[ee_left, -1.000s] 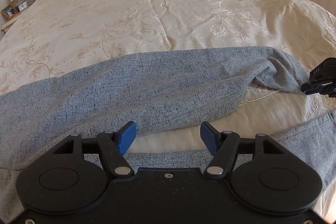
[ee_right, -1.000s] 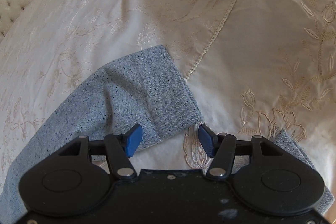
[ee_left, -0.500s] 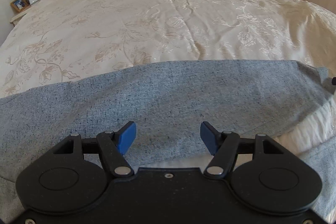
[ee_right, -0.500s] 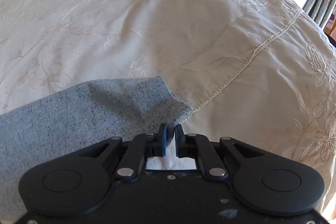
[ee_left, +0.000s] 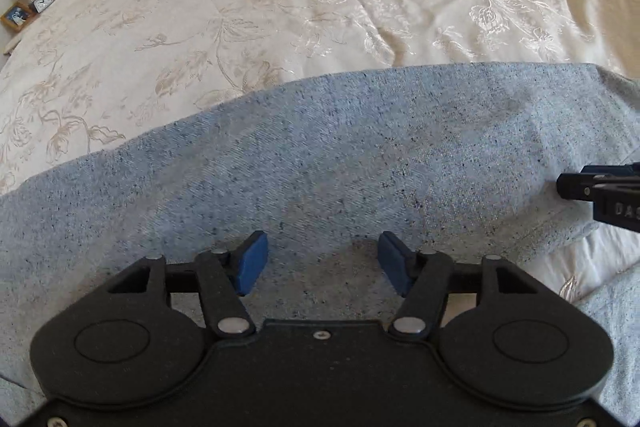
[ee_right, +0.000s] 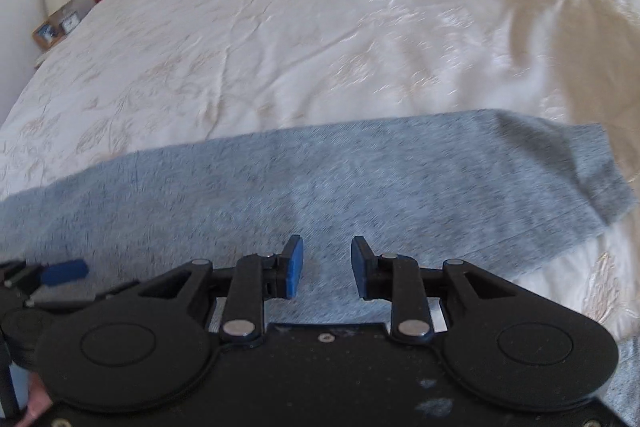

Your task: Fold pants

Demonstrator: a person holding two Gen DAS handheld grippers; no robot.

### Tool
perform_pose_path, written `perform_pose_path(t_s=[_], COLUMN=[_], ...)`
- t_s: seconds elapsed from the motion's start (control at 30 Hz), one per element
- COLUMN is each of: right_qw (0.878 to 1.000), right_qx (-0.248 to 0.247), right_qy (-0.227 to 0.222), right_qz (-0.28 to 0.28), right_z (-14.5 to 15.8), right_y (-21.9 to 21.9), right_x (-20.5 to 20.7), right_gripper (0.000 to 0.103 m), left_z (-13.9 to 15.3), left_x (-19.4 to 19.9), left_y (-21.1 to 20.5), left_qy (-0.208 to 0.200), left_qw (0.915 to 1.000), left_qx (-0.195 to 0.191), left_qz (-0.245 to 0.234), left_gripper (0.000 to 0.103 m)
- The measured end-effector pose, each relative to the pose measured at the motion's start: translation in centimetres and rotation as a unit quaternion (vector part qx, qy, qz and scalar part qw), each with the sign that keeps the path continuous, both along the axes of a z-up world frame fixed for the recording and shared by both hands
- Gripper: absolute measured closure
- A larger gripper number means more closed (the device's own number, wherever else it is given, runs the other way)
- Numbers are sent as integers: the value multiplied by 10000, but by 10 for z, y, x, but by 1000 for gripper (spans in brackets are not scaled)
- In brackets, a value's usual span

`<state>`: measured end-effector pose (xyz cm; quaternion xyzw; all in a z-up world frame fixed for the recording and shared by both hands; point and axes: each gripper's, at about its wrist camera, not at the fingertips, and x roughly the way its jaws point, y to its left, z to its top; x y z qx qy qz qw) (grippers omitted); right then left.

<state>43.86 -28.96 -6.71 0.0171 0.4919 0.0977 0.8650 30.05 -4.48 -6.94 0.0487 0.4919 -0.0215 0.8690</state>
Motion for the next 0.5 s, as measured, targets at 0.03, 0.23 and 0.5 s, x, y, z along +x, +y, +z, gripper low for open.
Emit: perform_pose_path(t_s=[0.03,0.23,0.5], right_qw=[9998,9925,9828], right_qx=[-129,-1123,-1159], right_qy=[91,-131,-28], right_qz=[123,-462,-1435], right_z=[-6,-30,-33], right_y=[9,-14,-72], right_x=[-3,8,18], right_gripper=[75,77,80], left_z=[6,32,14], left_x=[-1,-21,-48], left_y=[7,57,120], left_qy=[-69,-353,-70], left_qw=[10000,9991,9960], left_qx=[-37,100,194], left_qz=[35,199,870], left_gripper=[40,40,40])
